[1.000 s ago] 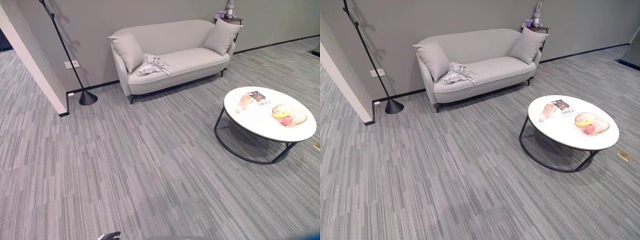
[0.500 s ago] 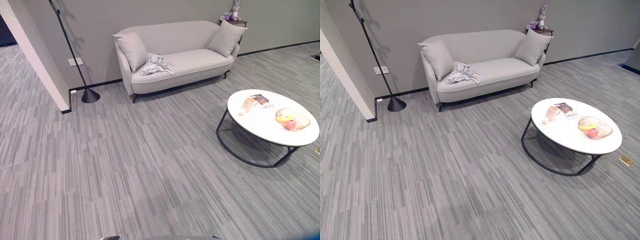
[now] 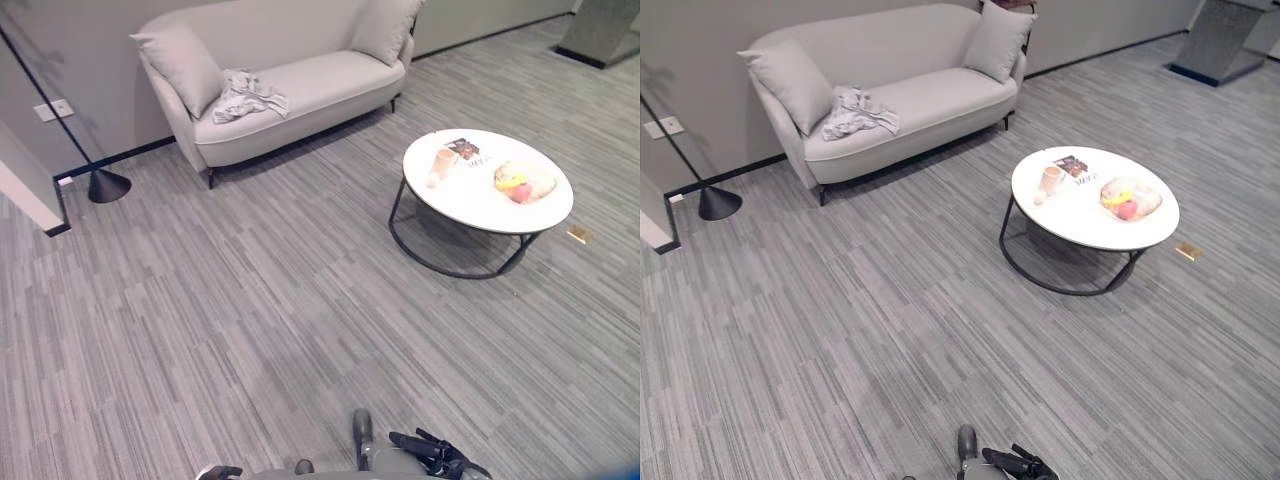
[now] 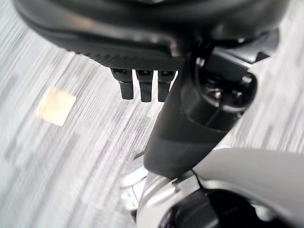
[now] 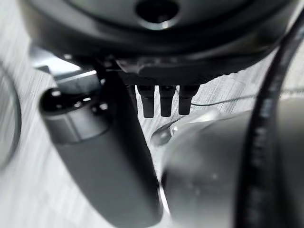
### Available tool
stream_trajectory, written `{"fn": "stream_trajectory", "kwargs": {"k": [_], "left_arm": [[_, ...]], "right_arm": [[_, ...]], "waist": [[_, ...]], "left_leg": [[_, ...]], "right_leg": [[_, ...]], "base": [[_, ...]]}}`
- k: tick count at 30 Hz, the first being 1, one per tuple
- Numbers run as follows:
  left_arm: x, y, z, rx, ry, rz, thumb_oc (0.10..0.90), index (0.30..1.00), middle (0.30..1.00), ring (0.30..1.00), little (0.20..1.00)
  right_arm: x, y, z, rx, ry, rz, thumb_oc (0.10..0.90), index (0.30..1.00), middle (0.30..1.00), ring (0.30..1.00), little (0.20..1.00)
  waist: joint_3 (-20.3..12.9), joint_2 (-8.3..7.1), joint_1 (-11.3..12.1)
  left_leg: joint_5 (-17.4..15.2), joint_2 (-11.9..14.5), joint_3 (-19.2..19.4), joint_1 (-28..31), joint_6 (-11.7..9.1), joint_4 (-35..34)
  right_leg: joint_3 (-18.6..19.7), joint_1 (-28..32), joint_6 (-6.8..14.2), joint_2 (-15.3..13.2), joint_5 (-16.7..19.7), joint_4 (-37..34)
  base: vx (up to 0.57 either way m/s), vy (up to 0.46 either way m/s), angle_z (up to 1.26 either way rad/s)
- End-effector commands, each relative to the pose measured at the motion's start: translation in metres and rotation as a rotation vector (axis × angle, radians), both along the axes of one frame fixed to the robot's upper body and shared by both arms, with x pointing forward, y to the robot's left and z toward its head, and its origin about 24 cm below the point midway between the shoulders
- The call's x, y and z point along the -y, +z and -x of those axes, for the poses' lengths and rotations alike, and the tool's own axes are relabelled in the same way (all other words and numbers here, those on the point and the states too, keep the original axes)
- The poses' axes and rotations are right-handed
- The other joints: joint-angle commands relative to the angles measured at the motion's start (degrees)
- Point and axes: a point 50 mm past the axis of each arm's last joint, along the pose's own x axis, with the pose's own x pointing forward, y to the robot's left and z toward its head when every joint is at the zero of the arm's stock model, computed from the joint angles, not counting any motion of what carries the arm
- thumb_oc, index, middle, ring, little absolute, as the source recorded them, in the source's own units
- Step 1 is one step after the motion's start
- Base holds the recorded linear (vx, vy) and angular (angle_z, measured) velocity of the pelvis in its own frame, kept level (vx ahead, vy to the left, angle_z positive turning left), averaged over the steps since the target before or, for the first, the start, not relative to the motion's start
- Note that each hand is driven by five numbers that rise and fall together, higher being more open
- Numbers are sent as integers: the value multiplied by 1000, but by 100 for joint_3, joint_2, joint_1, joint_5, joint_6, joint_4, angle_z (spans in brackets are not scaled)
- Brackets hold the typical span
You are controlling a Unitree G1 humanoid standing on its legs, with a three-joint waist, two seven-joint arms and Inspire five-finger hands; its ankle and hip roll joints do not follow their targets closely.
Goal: Hang the clothes on the sofa on the clothes rack.
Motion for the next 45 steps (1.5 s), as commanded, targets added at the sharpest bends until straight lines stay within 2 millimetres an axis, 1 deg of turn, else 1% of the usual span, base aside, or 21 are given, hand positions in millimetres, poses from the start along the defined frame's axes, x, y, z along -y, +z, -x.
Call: {"fn": "stream_trajectory", "kwargs": {"k": [1, 3, 7, 8, 11, 13, 16, 17, 18, 20, 24, 26, 30, 32, 34, 36, 38, 39, 41, 42, 45], "left_arm": [[23, 0, -18, 75, -16, 70, 800, 900, 900, 900, 900], [21, -1, -13, 72, 58, 69, 800, 900, 900, 900, 900], [21, -1, -11, 68, 85, 74, 800, 900, 900, 900, 900], [21, 0, -16, 91, 83, 72, 800, 900, 900, 900, 900], [21, 0, -16, 91, 83, 72, 800, 900, 900, 900, 900], [20, 6, -41, 189, 23, 51, 800, 900, 900, 900, 900], [20, 7, -41, 189, 23, 50, 800, 900, 900, 900, 900], [14, 9, -47, 230, 133, 66, 800, 900, 900, 900, 900], [0, 3, -12, 131, 310, 43, 800, 900, 900, 900, 900], [-2, -1, 11, 56, 348, 34, 800, 900, 900, 900, 900], [-6, -4, 60, -73, 481, 20, 800, 900, 900, 900, 900], [-4, -4, 78, -139, 451, 13, 800, 900, 900, 900, 900], [-5, -4, 69, -137, 287, -7, 800, 900, 900, 900, 900], [-11, -3, 51, -93, 243, -16, 800, 900, 900, 900, 900], [-13, -1, 37, -55, 228, -14, 800, 900, 900, 900, 900], [-14, 3, 1, 53, 174, -14, 800, 900, 900, 900, 900], [-16, 7, -17, 118, 193, -8, 800, 900, 900, 900, 900], [-15, 11, -35, 187, 220, 3, 800, 900, 900, 900, 900], [-15, 11, -35, 187, 220, 3, 800, 900, 900, 900, 900], [-7, 13, -50, 228, 178, 18, 800, 900, 900, 900, 900], [7, 10, -50, 198, 80, 33, 800, 900, 900, 900, 900]], "right_arm": [[14, -6, 56, -185, -66, 48, 800, 900, 900, 900, 900], [21, -5, 62, -202, -98, 68, 800, 900, 900, 900, 900], [23, -4, 64, -207, -82, 74, 800, 900, 900, 900, 900], [26, -3, 60, -196, -6, 93, 800, 900, 900, 900, 900], [26, -3, 60, -196, -5, 93, 800, 900, 900, 900, 900], [32, 0, 41, -136, 147, 162, 800, 900, 900, 900, 900], [32, 0, 40, -136, 147, 162, 800, 900, 900, 900, 900], [41, 5, 24, -132, 286, 224, 800, 900, 900, 900, 900], [31, 5, 7, -108, 464, 236, 800, 900, 900, 900, 900], [17, 3, 3, -98, 530, 213, 800, 900, 900, 900, 900], [-6, 0, -1, -70, 656, 169, 800, 900, 900, 900, 900], [-17, -3, 3, -72, 744, 160, 800, 900, 900, 900, 900], [-27, -5, 8, -76, 817, 145, 800, 900, 900, 900, 900], [-27, -4, 7, -74, 832, 150, 800, 900, 900, 900, 900], [-29, -4, 6, -71, 853, 156, 800, 900, 900, 900, 900], [-27, -5, 10, -92, 868, 166, 800, 900, 900, 900, 900], [-24, -5, 13, -108, 844, 158, 800, 900, 900, 900, 900], [-20, -7, 23, -147, 804, 146, 800, 900, 900, 900, 900], [-20, -7, 23, -146, 804, 146, 800, 900, 900, 900, 900], [-13, -7, 30, -175, 760, 150, 800, 900, 900, 900, 900], [-11, -6, 24, -163, 797, 181, 800, 900, 900, 900, 900]], "waist": [[-255, 240, 86], [-417, 260, 105], [-477, 268, 93], [-492, 189, 105], [-505, 171, 87], [-253, -300, 287], [-236, -301, 285], [-164, -305, 673], [-291, 66, 933], [-296, 187, 1068], [-385, 163, 1410], [-556, -3, 1545], [-541, 14, 1391], [-532, 159, 1241], [-466, 196, 1188], [-369, 170, 973], [-342, 226, 890], [-304, 151, 810], [-301, 160, 821], [-237, 139, 754], [-206, 208, 603]], "left_leg": [[-529, 239, -1499, 326, -41, 12], [-104, 623, -1499, 395, -209, 21], [205, 791, -1539, 359, -292, 149], [786, 955, -1479, 149, -332, 728], [789, 931, -1501, 108, -330, 755], [1356, 992, -1083, -787, -16, 2435], [1338, 986, -1085, -792, -9, 2473], [186, -161, -1705, -1411, 44, 2177], [568, -948, -2240, -1663, 43, 167], [614, -1284, -2686, -2046, -28, 12], [966, -1259, -2699, -1923, 151, 12], [916, -1306, -2666, -1623, 408, 104], [684, -1417, -2831, -797, 743, 12], [530, -1346, -2978, -486, 806, 12], [398, -1226, -2953, -336, 772, 12], [359, -979, -3057, -253, 554, 12], [264, -784, -3058, -167, 403, 12], [90, -694, -3043, 12, 254, 12], [91, -686, -3034, 15, 255, 12], [-28, -668, -2967, 132, 145, 12], [-16, -554, -2901, 284, 23, 12]], "right_leg": [[-204, 10, -149, 132, 161, -240], [-234, -44, -297, 313, 15, 201], [-320, -31, -402, 369, -130, 386], [-419, 214, -550, 367, -305, 350], [-429, 201, -544, 341, -292, 335], [-499, 983, -834, 161, -302, -208], [-501, 1009, -827, 156, -291, -233], [-696, 1358, -642, -137, -454, -374], [-1048, 1686, -543, 48, -717, -374], [-914, 1952, -574, 152, -939, -301], [-767, 2458, -472, -127, -1285, 125], [-971, 2429, -272, -545, -846, 815], [-1316, 1453, -404, -1490, 244, 3796], [-1405, 1121, -657, -1738, -31, 4466], [-1320, 844, -809, -1527, -507, 4593], [-1140, 316, -726, -497, -1148, 3765], [-1196, 305, -552, -89, -1055, 2521], [-979, 281, -342, 278, -671, 862], [-971, 321, -342, 289, -619, 779], [-654, 213, -150, 361, -175, -234], [-506, 0, -65, 316, 65, -374]], "base": [[670, -347, 64], [673, -365, 65], [319, -189, 4], [381, -230, 3], [236, -154, 19], [624, -417, 23], [241, -33, 17], [940, 214, 4], [1070, 249, 37], [611, 177, 87], [599, 183, 9], [719, 244, -29], [514, 290, -3], [463, 208, 52], [260, -48, 14], [244, -223, -4], [397, -211, 35], [382, -172, 52], [275, -94, 0], [425, -87, -22], [564, -99, 33]]}}
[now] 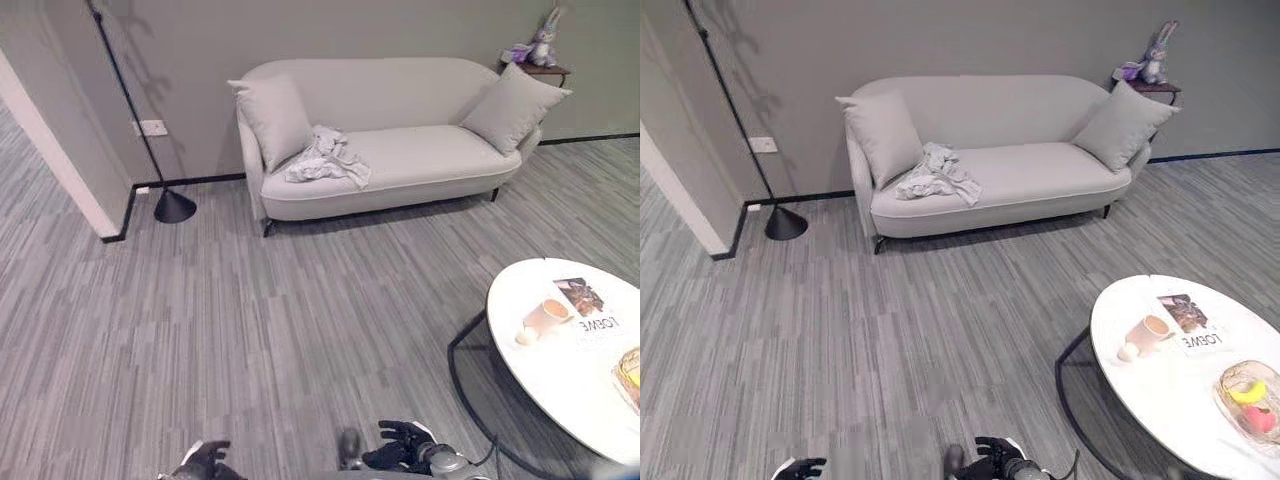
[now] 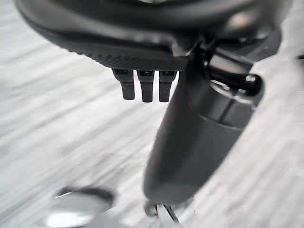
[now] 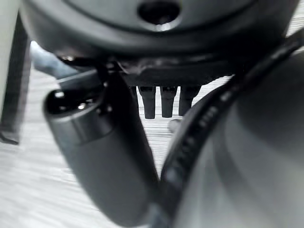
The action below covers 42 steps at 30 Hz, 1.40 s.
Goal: Hang the clothes on the sofa on the clothes rack.
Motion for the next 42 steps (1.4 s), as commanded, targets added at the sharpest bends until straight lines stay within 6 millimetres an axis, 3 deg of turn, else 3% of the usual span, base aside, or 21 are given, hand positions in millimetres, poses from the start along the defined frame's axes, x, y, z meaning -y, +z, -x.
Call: {"fn": "stream_trajectory", "kwargs": {"k": [1, 5, 8, 10, 11, 12, 13, 15, 17, 18, 19, 21, 23, 26, 28, 31, 33, 34, 35, 38, 42], "left_arm": [[10, 2, -19, 26, -64, 20, 800, 900, 900, 900, 900], [9, -3, 3, -54, -46, 14, 800, 900, 900, 900, 900], [3, 0, -6, -18, -45, -12, 800, 900, 900, 900, 900], [0, 2, -12, 13, -19, -20, 800, 900, 900, 900, 900], [-2, 8, -29, 73, -6, -32, 800, 900, 900, 900, 900], [-2, 8, -29, 73, -6, -32, 800, 900, 900, 900, 900], [4, 9, -36, 99, -14, -16, 800, 900, 900, 900, 900], [5, 8, -34, 111, 37, 8, 800, 900, 900, 900, 900], [2, 5, -23, 87, 101, 9, 800, 900, 900, 900, 900], [2, 5, -23, 86, 102, 9, 800, 900, 900, 900, 900], [1, 0, -1, 16, 139, 13, 800, 900, 900, 900, 900], [1, -3, 9, -22, 133, 15, 800, 900, 900, 900, 900], [-3, -8, 44, -137, 114, -1, 800, 900, 900, 900, 900], [-11, -7, 49, -157, 131, -7, 800, 900, 900, 900, 900], [-13, -6, 44, -138, 120, -10, 800, 900, 900, 900, 900], [-16, -2, 26, -90, 77, -27, 800, 900, 900, 900, 900], [-18, -1, 20, -74, 59, -38, 800, 900, 900, 900, 900], [-21, 3, 5, -28, 25, -58, 800, 900, 900, 900, 900], [-28, 10, -17, 46, 0, -81, 800, 900, 900, 900, 900], [-9, 12, -38, 95, -78, -56, 800, 900, 900, 900, 900], [8, 8, -35, 66, -127, -20, 800, 900, 900, 900, 900]], "right_arm": [[16, -9, 43, -178, 84, 99, 800, 900, 900, 900, 900], [6, -6, 25, -128, 350, 139, 800, 900, 900, 900, 900], [-1, -2, 5, -74, 524, 192, 800, 900, 900, 900, 900], [-3, 0, -1, -54, 541, 200, 800, 900, 900, 900, 900], [1, 0, -6, -64, 516, 217, 800, 900, 900, 900, 900], [1, 0, -6, -64, 516, 217, 800, 900, 900, 900, 900], [3, 0, -4, -84, 531, 238, 800, 900, 900, 900, 900], [4, -1, -3, -91, 538, 244, 800, 900, 900, 900, 900], [4, -1, -3, -89, 544, 247, 800, 900, 900, 900, 900], [4, -1, -2, -90, 544, 247, 800, 900, 900, 900, 900], [6, -3, 7, -123, 524, 236, 800, 900, 900, 900, 900], [8, -4, 13, -148, 519, 232, 800, 900, 900, 900, 900], [9, -8, 32, -197, 495, 206, 800, 900, 900, 900, 900], [8, -10, 44, -223, 473, 169, 800, 900, 900, 900, 900], [8, -11, 48, -226, 469, 163, 800, 900, 900, 900, 900], [9, -10, 43, -198, 467, 173, 800, 900, 900, 900, 900], [8, -9, 42, -188, 469, 174, 800, 900, 900, 900, 900], [3, -7, 31, -140, 499, 177, 800, 900, 900, 900, 900], [-2, -3, 13, -78, 556, 184, 800, 900, 900, 900, 900], [-4, -5, 13, -101, 578, 207, 800, 900, 900, 900, 900], [-4, -5, 14, -112, 580, 212, 800, 900, 900, 900, 900]], "waist": [[444, 179, 56], [201, 159, 115], [317, -25, 207], [380, -77, 267], [638, -253, 398], [611, -254, 383], [700, -384, 508], [643, -329, 632], [508, -161, 671], [525, -172, 668], [496, 9, 628], [499, 7, 629], [244, -90, 658], [167, -211, 687], [256, -139, 586], [360, -13, 392], [390, -27, 369], [490, -118, 234], [554, -139, 146], [529, -151, 144], [476, -102, 94]], "left_leg": [[393, 290, -337, -338, -228, -600], [578, 645, -205, -253, -387, -272], [1232, 589, 164, -1048, -717, 1680], [1387, 621, 281, -1321, -646, 2297], [1347, 705, 660, -2248, -236, 3483], [1343, 698, 645, -2299, -238, 3514], [692, 487, 795, -2781, 52, 3345], [285, -48, 516, -2705, -44, 2215], [704, -383, 3, -2615, -135, 551], [756, -364, -12, -2519, -133, 413], [999, -495, -231, -2703, -203, -600], [1007, -543, -78, -2751, -218, -600], [1302, -418, -34, -2284, 53, -600], [1150, -441, -76, -1809, 308, -600], [1060, -495, -172, -1473, 474, -583], [873, -485, -217, -1167, 551, -428], [818, -408, -224, -1063, 502, -444], [791, -250, -281, -915, 345, -439], [784, -43, -331, -776, 151, -515], [587, -10, -552, -543, -23, -600], [485, 151, -458, -267, -139, -600]], "right_leg": [[513, 575, 611, -332, -133, -1046], [318, 836, 366, -303, -132, -740], [310, 1390, 224, -399, -301, -945], [356, 1591, 135, -340, -416, -997], [410, 1839, -14, -371, -492, -1046], [396, 1806, -10, -371, -488, -1046], [298, 2000, -20, -521, -602, -1046], [221, 2082, 118, -616, -726, -1046], [186, 2093, 209, -504, -771, -1046], [186, 2128, 204, -513, -788, -1046], [222, 2341, 187, -323, -1012, -1046], [271, 2527, 179, -319, -1095, -1046], [205, 2975, 259, -617, -1232, -911], [96, 2398, 503, -1148, -462, 992], [22, 1701, 337, -1569, 137, 2735], [74, 876, -111, -1808, -384, 4088], [171, 631, -171, -1517, -693, 4096], [342, 362, -39, -749, -1007, 3487], [337, 487, 204, -242, -933, 1874], [397, 635, 447, 27, -603, 3], [339, 669, 534, 68, -263, -536]], "base": [[375, -79, 35], [742, -184, 31], [564, -116, 17], [339, -145, 57], [146, -131, 21], [374, -178, 51], [362, -9, 79], [482, 90, 72], [332, 123, 36], [404, 118, 40], [447, 101, 7], [548, 137, -17], [955, 297, -5], [488, 220, -36], [391, 315, -21], [338, 211, 16], [228, -90, 23], [380, -301, 29], [500, -345, 33], [309, -122, 76], [414, -77, 20]]}}
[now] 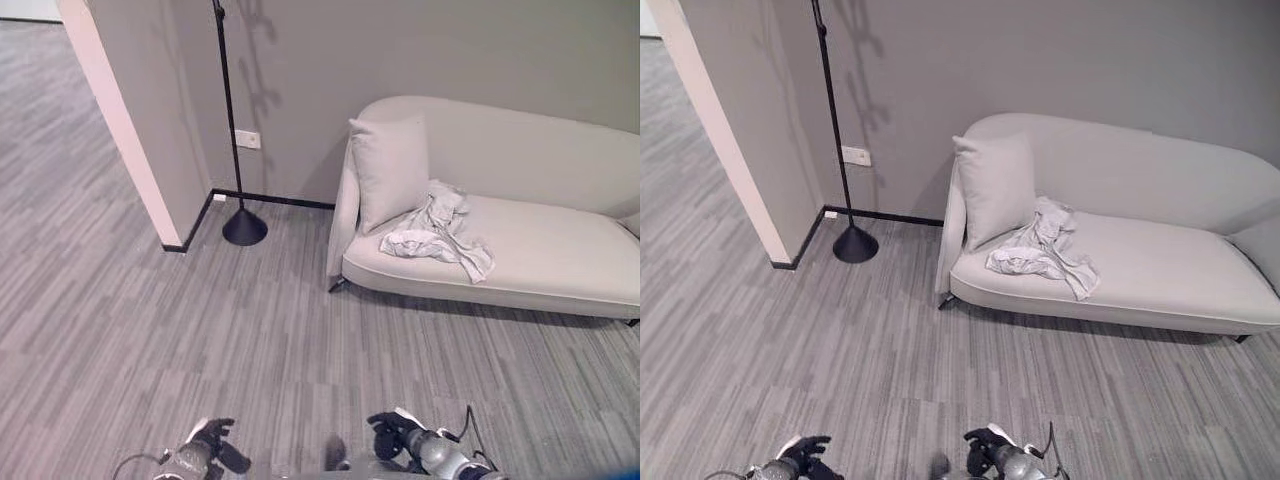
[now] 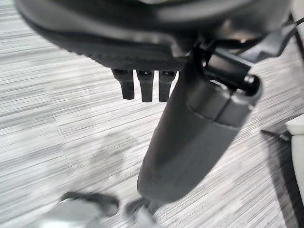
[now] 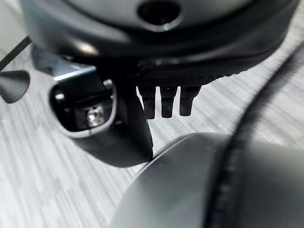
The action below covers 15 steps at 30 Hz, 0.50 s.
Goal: Hang the clothes on the sofa on the clothes rack.
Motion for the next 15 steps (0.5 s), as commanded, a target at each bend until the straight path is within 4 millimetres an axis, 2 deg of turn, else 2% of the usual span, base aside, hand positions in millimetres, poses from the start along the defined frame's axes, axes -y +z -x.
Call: {"fn": "stream_trajectory", "kwargs": {"k": [1, 3, 5, 6, 7, 8, 9, 10, 11, 12, 14, 15], "left_arm": [[16, -1, -4, 7, -117, 24, 800, 900, 900, 900, 900], [19, -5, 6, -25, -128, 27, 800, 900, 900, 900, 900], [21, -6, 8, -37, -134, 29, 800, 900, 900, 900, 900], [21, -7, 11, -50, -134, 32, 800, 900, 900, 900, 900], [21, -6, 8, -38, -149, 22, 800, 900, 900, 900, 900], [21, -6, 8, -38, -149, 23, 800, 900, 900, 900, 900], [17, -4, 2, -13, -121, 12, 800, 900, 900, 900, 900], [14, -2, -1, 10, -88, 8, 800, 900, 900, 900, 900], [14, -2, -1, 10, -88, 8, 800, 900, 900, 900, 900], [15, 1, -10, 43, -51, 10, 800, 900, 900, 900, 900], [17, 2, -14, 52, -32, 32, 800, 900, 900, 900, 900], [19, 0, -11, 42, -17, 48, 800, 900, 900, 900, 900]], "right_arm": [[20, -13, 43, -171, 63, 114, 800, 900, 900, 900, 900], [17, -12, 40, -158, 116, 122, 800, 900, 900, 900, 900], [17, -12, 38, -159, 145, 135, 800, 900, 900, 900, 900], [15, -12, 37, -159, 181, 141, 800, 900, 900, 900, 900], [14, -10, 31, -142, 210, 146, 800, 900, 900, 900, 900], [14, -10, 31, -142, 210, 146, 800, 900, 900, 900, 900], [13, -8, 22, -118, 257, 160, 800, 900, 900, 900, 900], [13, -7, 18, -105, 288, 177, 800, 900, 900, 900, 900], [13, -7, 18, -105, 288, 178, 800, 900, 900, 900, 900], [13, -3, 5, -79, 362, 225, 800, 900, 900, 900, 900], [9, -6, 11, -120, 359, 205, 800, 900, 900, 900, 900], [8, -8, 18, -154, 378, 206, 800, 900, 900, 900, 900]], "waist": [[74, 94, 78], [-65, 83, 65], [-114, 108, 76], [-142, 121, 107], [-41, 122, 120], [-43, 128, 121], [100, 98, 213], [194, 97, 305], [187, 103, 305], [343, 51, 457], [334, -22, 549], [311, -17, 617]], "left_leg": [[-225, 470, 49, -23, -175, -390], [-280, 621, 92, 39, -209, -228], [-277, 668, 173, 15, -248, -41], [-161, 673, 269, -50, -314, 311], [70, 566, 562, -543, -523, 1471], [55, 568, 564, -553, -522, 1493], [358, 499, 843, -1235, -642, 2913], [424, 564, 1022, -1686, -533, 3644], [415, 568, 1022, -1700, -533, 3660], [100, 647, 1366, -2236, -188, 4048], [-345, 545, 1489, -2433, -44, 3391], [-462, 417, 1414, -2394, -53, 2935]], "right_leg": [[202, 619, 365, -307, 593, -638], [259, 817, 196, -286, 587, -623], [271, 914, 168, -271, 580, -652], [263, 1100, 148, -296, 590, -800], [292, 1421, 140, -399, 548, -993], [291, 1420, 140, -393, 548, -993], [413, 1641, 67, -375, 419, -993], [400, 1740, -11, -367, 344, -993], [400, 1733, -11, -361, 346, -993], [324, 1893, -57, -449, 197, -993], [175, 1959, -2, -639, 159, -993], [93, 2014, 32, -713, 111, -993]], "base": [[520, -136, 10], [541, -164, -7], [365, -98, -16], [414, -78, 16], [415, -77, 23], [407, -93, -3], [276, -106, -28], [275, -106, -5], [212, -115, 21], [228, -78, 25], [308, -27, 18], [207, 25, 28]]}}
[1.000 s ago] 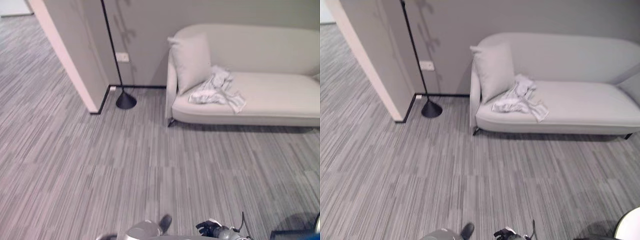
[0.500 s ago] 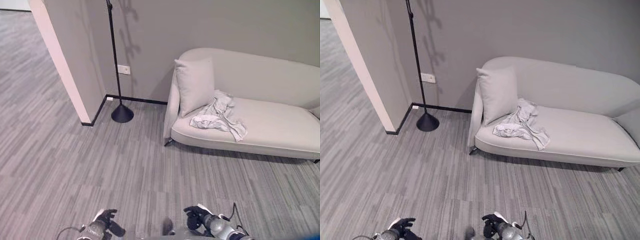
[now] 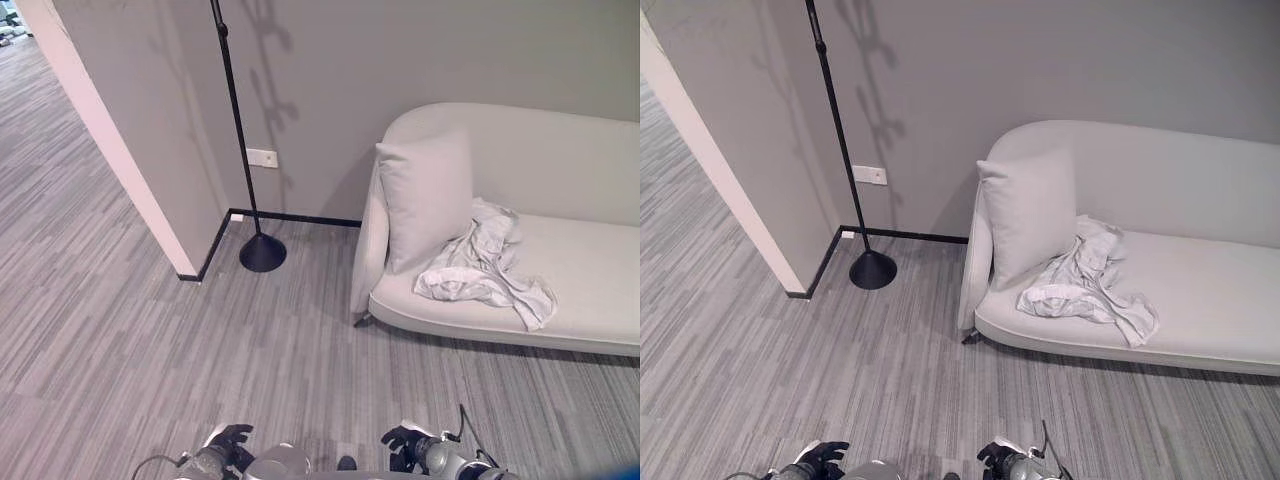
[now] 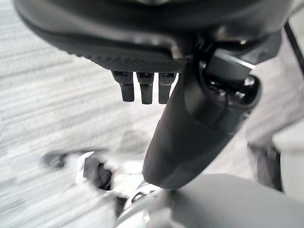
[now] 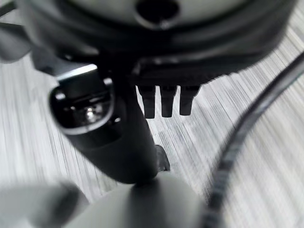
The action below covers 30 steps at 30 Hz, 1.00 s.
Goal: Hang the clothes on the sofa on the clothes rack.
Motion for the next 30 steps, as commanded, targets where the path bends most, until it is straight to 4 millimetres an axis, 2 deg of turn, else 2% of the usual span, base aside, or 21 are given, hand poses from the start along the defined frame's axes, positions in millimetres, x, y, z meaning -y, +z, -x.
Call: {"fn": "stream_trajectory", "kwargs": {"k": [1, 2, 3, 4, 5, 6, 7, 9, 11, 15, 16, 17, 18, 19, 20, 21, 23, 24, 25, 28, 30], "left_arm": [[18, -7, 11, -22, 21, 73, 800, 900, 900, 900, 900], [13, -11, 26, -69, 55, 73, 800, 900, 900, 900, 900], [13, -13, 32, -95, 57, 75, 800, 900, 900, 900, 900], [14, -15, 42, -135, 43, 75, 800, 900, 900, 900, 900], [16, -16, 44, -159, 0, 77, 800, 900, 900, 900, 900], [16, -16, 44, -159, 0, 77, 800, 900, 900, 900, 900], [16, -17, 45, -172, -43, 72, 800, 900, 900, 900, 900], [8, -18, 58, -205, -35, 68, 800, 900, 900, 900, 900], [4, -18, 64, -218, -15, 58, 800, 900, 900, 900, 900], [5, -20, 69, -236, 10, 53, 800, 900, 900, 900, 900], [10, -19, 59, -207, -4, 69, 800, 900, 900, 900, 900], [10, -19, 60, -208, -3, 69, 800, 900, 900, 900, 900], [14, -17, 48, -173, 4, 99, 800, 900, 900, 900, 900], [13, -16, 46, -169, -1, 96, 800, 900, 900, 900, 900], [11, -16, 46, -175, 7, 93, 800, 900, 900, 900, 900], [10, -16, 46, -177, 13, 90, 800, 900, 900, 900, 900], [6, -16, 49, -180, 32, 80, 800, 900, 900, 900, 900], [1, -16, 54, -193, 50, 71, 800, 900, 900, 900, 900], [-2, -17, 62, -216, 73, 65, 800, 900, 900, 900, 900], [-4, -18, 68, -227, 100, 64, 800, 900, 900, 900, 900], [-8, -18, 72, -220, 162, 63, 800, 900, 900, 900, 900]], "right_arm": [[-5, -7, 20, -90, 44, -8, 800, 900, 900, 900, 900], [-8, -8, 24, -125, 61, -14, 800, 900, 900, 900, 900], [-9, -8, 26, -138, 99, 3, 800, 900, 900, 900, 900], [-12, -8, 24, -157, 201, 42, 800, 900, 900, 900, 900], [-20, -7, 21, -186, 379, 87, 800, 900, 900, 900, 900], [-20, -7, 21, -187, 379, 87, 800, 900, 900, 900, 900], [-35, -6, 17, -200, 533, 90, 800, 900, 900, 900, 900], [-58, 2, -2, -145, 653, 51, 800, 900, 900, 900, 900], [-61, 5, -9, -118, 711, 77, 800, 900, 900, 900, 900], [-48, 4, -12, -112, 683, 133, 800, 900, 900, 900, 900], [-35, 0, -3, -147, 649, 165, 800, 900, 900, 900, 900], [-35, 0, -3, -147, 650, 165, 800, 900, 900, 900, 900], [-23, -2, 2, -163, 611, 196, 800, 900, 900, 900, 900], [-19, -3, 5, -149, 597, 205, 800, 900, 900, 900, 900], [-16, -4, 8, -147, 586, 206, 800, 900, 900, 900, 900], [-12, -5, 12, -155, 548, 204, 800, 900, 900, 900, 900], [-6, -6, 17, -179, 496, 200, 800, 900, 900, 900, 900], [1, -6, 20, -200, 457, 207, 800, 900, 900, 900, 900], [11, -6, 24, -216, 413, 220, 800, 900, 900, 900, 900], [18, -7, 30, -231, 368, 225, 800, 900, 900, 900, 900], [34, -9, 49, -279, 208, 221, 800, 900, 900, 900, 900]], "waist": [[-149, -16, 192], [-290, 71, 331], [-365, 163, 385], [-445, 272, 475], [-486, 353, 622], [-495, 354, 606], [-534, 417, 712], [-570, 534, 784], [-552, 584, 877], [-751, 602, 970], [-854, 628, 964], [-850, 596, 959], [-692, 694, 908], [-597, 637, 868], [-532, 674, 794], [-454, 609, 735], [-409, 542, 750], [-411, 640, 753], [-419, 678, 795], [-443, 706, 862], [-388, 721, 970]], "left_leg": [[228, -416, 333, 687, 903, -1097], [358, -785, -67, 900, 846, -2586], [518, -858, -289, 1007, 834, -3140], [932, -926, -579, 1148, 821, -3808], [1179, -1012, -768, 1165, 802, -4124], [1209, -1005, -788, 1172, 798, -4164], [1385, -1050, -880, 1162, 746, -4339], [1651, -1142, -928, 999, 621, -4411], [1701, -1182, -941, 846, 604, -4369], [1526, -1170, -943, 1113, 863, -4423], [1418, -1237, -1064, 1404, 1066, -4401], [1402, -1265, -1063, 1410, 1069, -4401], [1293, -1332, -1236, 1738, 1292, -4232], [1198, -1393, -1208, 1820, 1392, -4155], [1144, -1324, -1205, 1931, 1411, -4095], [1063, -1287, -1177, 2068, 1363, -4111], [926, -1127, -1027, 2198, 1277, -4158], [862, -895, -936, 2204, 1188, -4137], [740, -692, -853, 2202, 1119, -4058], [623, -579, -841, 2232, 1092, -3990], [393, -484, -895, 2205, 1129, -3684]], "right_leg": [[195, -15, 331, 361, -383, 21], [155, 31, 430, 343, -459, 21], [152, 28, 443, 393, -487, 21], [147, 34, 436, 446, -500, 21], [116, 131, 438, 469, -572, 21], [101, 121, 438, 471, -570, 21], [85, 225, 434, 482, -647, 21], [296, 460, 439, 444, -773, 21], [421, 569, 469, 363, -795, 21], [365, 850, 541, 140, -866, 21], [-34, 599, 627, -170, -623, 1220], [-35, 549, 626, -201, -717, 1349], [-161, -465, 534, -642, 109, 3805], [-162, -820, 402, -784, -13, 4562], [-283, -1083, 271, -742, -303, 4919], [-420, -1312, 217, -707, -643, 5116], [-800, -1413, 403, -623, -920, 4451], [-1160, -1301, 431, -546, -892, 3628], [-1222, -1127, 539, -412, -848, 2357], [-1061, -1004, 617, -334, -578, 1504], [-598, -1042, 750, -633, 69, 561]], "base": [[395, 95, 20], [358, 115, 15], [475, 157, 18], [348, 105, 22], [256, 67, 11], [260, 51, 2], [251, 60, 0], [494, 159, 26], [409, 180, -16], [439, 219, -22], [346, 203, 10], [469, 413, 26], [213, 248, 11], [244, 292, -3], [159, 37, 1], [175, -60, 19], [191, -131, 20], [204, -169, -14], [146, -121, -29], [144, -103, -51], [201, -117, -43]]}}
